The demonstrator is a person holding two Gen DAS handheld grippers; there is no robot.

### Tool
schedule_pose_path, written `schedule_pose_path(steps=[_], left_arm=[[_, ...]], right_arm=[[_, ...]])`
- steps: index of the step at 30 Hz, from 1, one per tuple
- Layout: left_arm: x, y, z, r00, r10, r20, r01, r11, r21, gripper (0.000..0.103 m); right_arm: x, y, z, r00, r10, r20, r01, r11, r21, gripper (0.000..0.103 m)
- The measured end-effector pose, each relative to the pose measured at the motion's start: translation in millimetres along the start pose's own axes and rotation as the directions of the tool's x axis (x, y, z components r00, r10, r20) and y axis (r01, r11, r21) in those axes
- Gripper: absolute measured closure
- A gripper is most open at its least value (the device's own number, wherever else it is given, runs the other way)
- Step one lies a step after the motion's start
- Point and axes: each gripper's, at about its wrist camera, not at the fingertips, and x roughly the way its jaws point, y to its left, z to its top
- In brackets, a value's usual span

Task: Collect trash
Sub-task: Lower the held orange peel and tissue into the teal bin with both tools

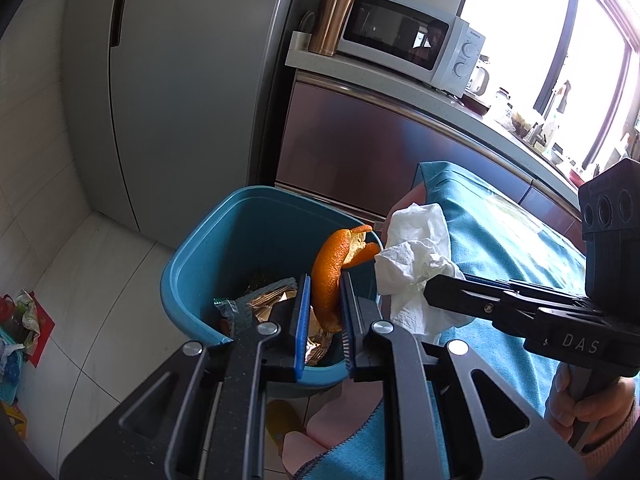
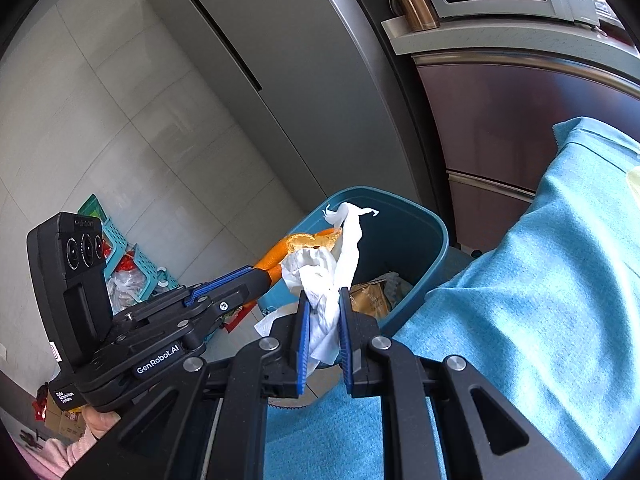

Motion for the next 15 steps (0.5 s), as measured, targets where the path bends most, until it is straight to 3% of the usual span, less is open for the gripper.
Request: schedule_pose_path(steps=[15], left_arm=[[13.8,4.1,-1.5,0.999,0.031,-0.021,-0.031,0.999,-0.008,0.089]], right_arm=[[21.5,7.9,5.1,0.998,-0.045,-0.037,0.045,0.999,-0.009,0.090]])
